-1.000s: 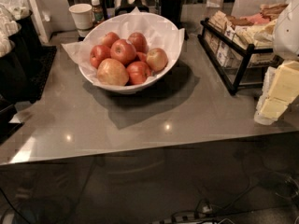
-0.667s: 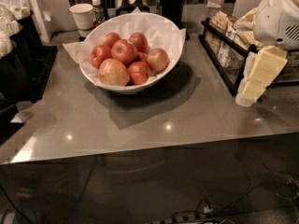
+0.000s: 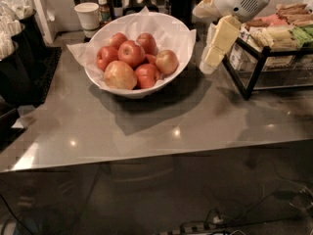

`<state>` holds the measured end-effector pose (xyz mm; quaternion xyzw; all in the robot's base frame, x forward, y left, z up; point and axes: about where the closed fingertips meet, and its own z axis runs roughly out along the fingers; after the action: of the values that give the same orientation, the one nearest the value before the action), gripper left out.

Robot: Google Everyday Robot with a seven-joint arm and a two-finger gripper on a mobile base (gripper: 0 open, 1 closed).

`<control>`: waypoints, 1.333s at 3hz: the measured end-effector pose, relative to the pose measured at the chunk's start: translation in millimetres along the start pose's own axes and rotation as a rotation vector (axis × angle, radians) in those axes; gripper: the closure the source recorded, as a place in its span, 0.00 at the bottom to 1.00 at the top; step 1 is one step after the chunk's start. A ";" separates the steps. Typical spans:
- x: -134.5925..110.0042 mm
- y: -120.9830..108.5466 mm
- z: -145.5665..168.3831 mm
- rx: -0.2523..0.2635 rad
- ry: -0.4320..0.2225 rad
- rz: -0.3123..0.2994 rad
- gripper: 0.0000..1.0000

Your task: Pick apple from white bowl

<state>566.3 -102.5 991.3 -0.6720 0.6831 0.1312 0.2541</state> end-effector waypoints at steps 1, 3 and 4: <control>-8.6 -11.3 -6.9 0.031 -0.024 -0.012 0.00; -3.9 -40.5 45.7 -0.022 -0.088 0.008 0.00; -3.3 -43.0 48.7 -0.019 -0.091 0.011 0.19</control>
Offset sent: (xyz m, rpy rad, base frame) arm 0.0386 0.0072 -0.0307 0.0946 0.0071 -0.0348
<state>616.9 -77.0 959.3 -0.6639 0.6733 0.1693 0.2779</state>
